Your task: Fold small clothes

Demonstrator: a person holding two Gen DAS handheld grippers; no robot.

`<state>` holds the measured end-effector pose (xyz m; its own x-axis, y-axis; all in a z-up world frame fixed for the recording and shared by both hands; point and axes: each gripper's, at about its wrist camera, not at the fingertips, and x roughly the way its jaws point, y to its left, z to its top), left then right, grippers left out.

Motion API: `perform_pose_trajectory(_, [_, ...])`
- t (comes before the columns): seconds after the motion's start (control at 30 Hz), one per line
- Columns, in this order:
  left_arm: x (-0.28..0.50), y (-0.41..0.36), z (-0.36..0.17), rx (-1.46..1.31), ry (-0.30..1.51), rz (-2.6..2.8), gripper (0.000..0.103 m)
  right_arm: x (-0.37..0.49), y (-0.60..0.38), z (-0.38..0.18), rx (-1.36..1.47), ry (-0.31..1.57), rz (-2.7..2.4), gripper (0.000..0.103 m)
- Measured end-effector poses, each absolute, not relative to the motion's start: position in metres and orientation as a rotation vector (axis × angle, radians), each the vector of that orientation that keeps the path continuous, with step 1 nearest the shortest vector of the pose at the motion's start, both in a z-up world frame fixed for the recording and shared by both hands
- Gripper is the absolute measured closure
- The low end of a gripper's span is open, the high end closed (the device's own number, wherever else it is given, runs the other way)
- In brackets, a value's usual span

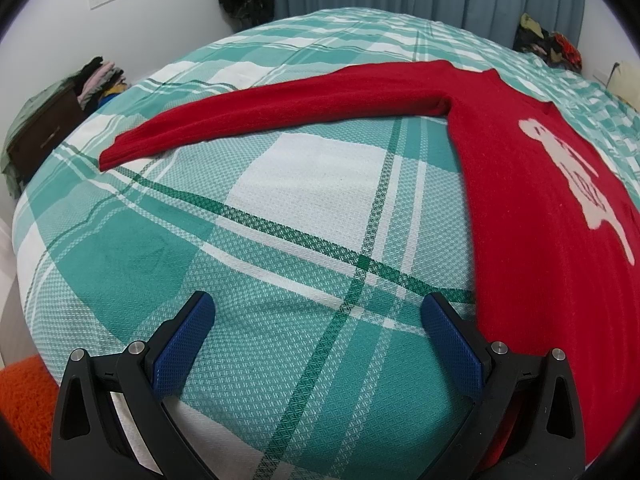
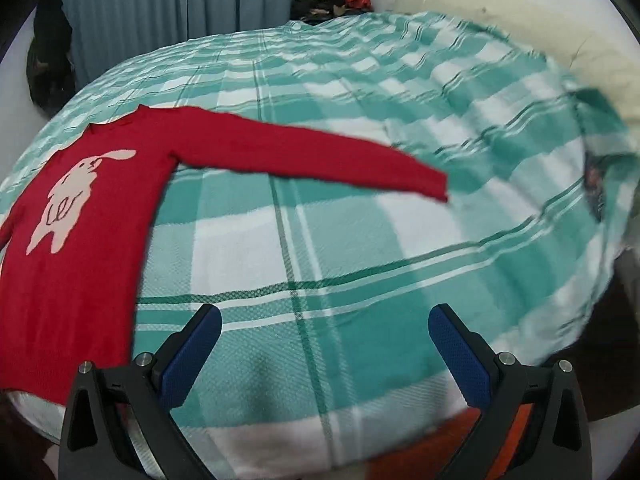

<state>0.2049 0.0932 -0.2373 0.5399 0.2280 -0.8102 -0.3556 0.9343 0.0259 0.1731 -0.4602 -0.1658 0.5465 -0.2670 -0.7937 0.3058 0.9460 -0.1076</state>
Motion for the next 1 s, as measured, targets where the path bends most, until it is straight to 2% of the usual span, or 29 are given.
perform_pose_trajectory(0.43, [0.205,0.093,-0.237,-0.147,0.938,0.349,0.001,0.154,-0.427,-0.089,-0.065,0.824,-0.35,0.001])
perform_pose_trajectory(1.0, [0.205,0.093,-0.237,-0.147,0.938,0.349,0.001,0.149,-0.43,-0.093,-0.078,0.843,-0.388,0.001])
